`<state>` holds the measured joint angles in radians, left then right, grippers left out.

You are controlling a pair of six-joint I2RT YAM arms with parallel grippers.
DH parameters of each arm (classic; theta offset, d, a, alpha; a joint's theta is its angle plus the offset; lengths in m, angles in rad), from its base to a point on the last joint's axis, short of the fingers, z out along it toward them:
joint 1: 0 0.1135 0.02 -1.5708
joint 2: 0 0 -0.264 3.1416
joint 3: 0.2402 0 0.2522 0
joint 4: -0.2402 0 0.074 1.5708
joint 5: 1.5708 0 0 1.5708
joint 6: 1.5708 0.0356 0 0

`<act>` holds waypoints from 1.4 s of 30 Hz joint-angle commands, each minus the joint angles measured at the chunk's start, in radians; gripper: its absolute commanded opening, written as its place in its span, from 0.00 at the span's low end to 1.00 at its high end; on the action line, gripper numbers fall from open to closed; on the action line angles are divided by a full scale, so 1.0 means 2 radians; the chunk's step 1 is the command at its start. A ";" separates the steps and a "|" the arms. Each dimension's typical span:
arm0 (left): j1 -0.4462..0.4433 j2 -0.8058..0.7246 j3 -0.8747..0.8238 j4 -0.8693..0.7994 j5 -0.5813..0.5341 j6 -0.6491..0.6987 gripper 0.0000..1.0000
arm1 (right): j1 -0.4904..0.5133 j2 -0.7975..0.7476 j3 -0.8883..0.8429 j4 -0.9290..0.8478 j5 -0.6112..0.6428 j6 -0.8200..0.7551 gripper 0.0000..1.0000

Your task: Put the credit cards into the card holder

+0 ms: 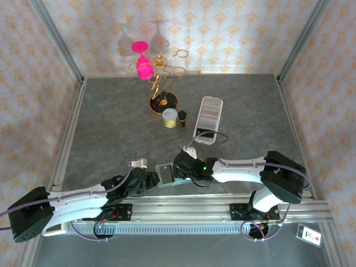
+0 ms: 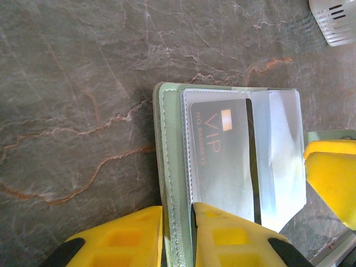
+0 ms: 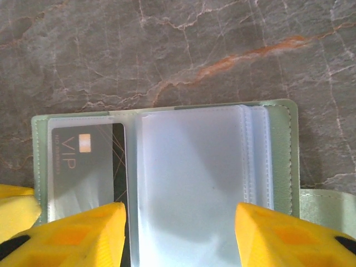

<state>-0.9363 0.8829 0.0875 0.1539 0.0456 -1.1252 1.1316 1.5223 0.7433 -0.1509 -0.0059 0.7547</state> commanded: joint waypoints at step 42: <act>-0.004 -0.012 -0.034 0.010 -0.005 -0.014 0.19 | 0.028 0.034 -0.026 0.208 -0.070 0.071 0.53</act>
<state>-0.9363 0.8623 0.0486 0.1997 0.0448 -1.1362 1.1778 1.5982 0.7155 0.1833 -0.1295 0.8642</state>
